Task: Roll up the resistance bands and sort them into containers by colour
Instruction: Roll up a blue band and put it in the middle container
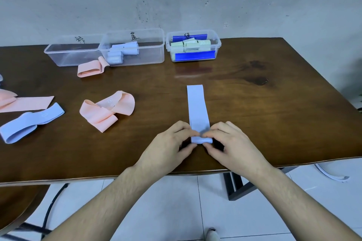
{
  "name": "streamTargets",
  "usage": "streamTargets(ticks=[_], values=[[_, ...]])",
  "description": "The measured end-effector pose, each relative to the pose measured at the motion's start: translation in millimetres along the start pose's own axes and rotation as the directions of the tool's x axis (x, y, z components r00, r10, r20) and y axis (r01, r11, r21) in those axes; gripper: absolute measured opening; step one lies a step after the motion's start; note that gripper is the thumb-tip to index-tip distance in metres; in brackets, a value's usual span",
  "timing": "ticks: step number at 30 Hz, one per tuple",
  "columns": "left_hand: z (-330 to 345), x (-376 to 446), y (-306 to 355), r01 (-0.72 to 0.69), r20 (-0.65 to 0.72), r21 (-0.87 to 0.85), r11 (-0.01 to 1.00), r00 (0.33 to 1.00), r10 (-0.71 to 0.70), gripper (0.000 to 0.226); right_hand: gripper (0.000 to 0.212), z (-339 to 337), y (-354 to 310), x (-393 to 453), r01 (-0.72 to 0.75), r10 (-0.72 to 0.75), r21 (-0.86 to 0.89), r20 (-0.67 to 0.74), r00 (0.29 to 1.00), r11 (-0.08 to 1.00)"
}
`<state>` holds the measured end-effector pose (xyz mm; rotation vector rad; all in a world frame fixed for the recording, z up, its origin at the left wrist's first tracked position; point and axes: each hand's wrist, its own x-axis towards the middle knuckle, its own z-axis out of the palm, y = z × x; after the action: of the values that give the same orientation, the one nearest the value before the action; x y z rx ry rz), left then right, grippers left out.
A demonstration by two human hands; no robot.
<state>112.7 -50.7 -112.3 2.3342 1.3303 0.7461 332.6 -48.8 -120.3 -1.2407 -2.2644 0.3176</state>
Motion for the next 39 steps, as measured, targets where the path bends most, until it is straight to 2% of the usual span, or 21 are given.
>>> streamTargets(ticks=[9, 14, 20, 23, 33, 39], values=[[2.8, 5.8, -3.5, -0.008, -0.021, 0.026, 1.000, 1.000, 0.008, 0.018, 0.026, 2.2, -0.3, 0.9, -0.007, 0.005, -0.063, -0.022, 1.000, 0.998], [2.4, 6.5, -3.8, 0.009, -0.004, 0.038, 0.999, 1.000, -0.009, 0.023, 0.021, 3.5, 1.2, 6.0, -0.017, 0.015, -0.056, -0.035, 0.999, 0.998], [1.2, 10.6, -2.6, 0.014, -0.009, 0.043, 0.999, 1.000, -0.013, 0.018, 0.022, 2.1, 3.3, 10.7, -0.034, 0.032, -0.070, -0.031, 0.999, 0.997], [-0.2, 12.7, -4.4, 0.022, -0.010, 0.057, 0.998, 1.000, -0.022, 0.020, 0.029, 0.6, 1.5, 11.2, -0.046, 0.042, -0.107, -0.036, 0.998, 0.993], [-4.8, 18.5, -3.3, 0.009, 0.030, 0.120, 0.993, 0.999, -0.013, 0.027, 0.026, 1.0, 7.6, 18.6, -0.064, 0.066, -0.132, 0.008, 0.998, 0.989], [-1.4, 25.5, -8.6, -0.001, -0.032, 0.115, 0.993, 0.999, 0.004, 0.022, 0.027, 2.7, 11.2, 24.9, -0.036, 0.037, -0.135, 0.006, 0.999, 0.990]])
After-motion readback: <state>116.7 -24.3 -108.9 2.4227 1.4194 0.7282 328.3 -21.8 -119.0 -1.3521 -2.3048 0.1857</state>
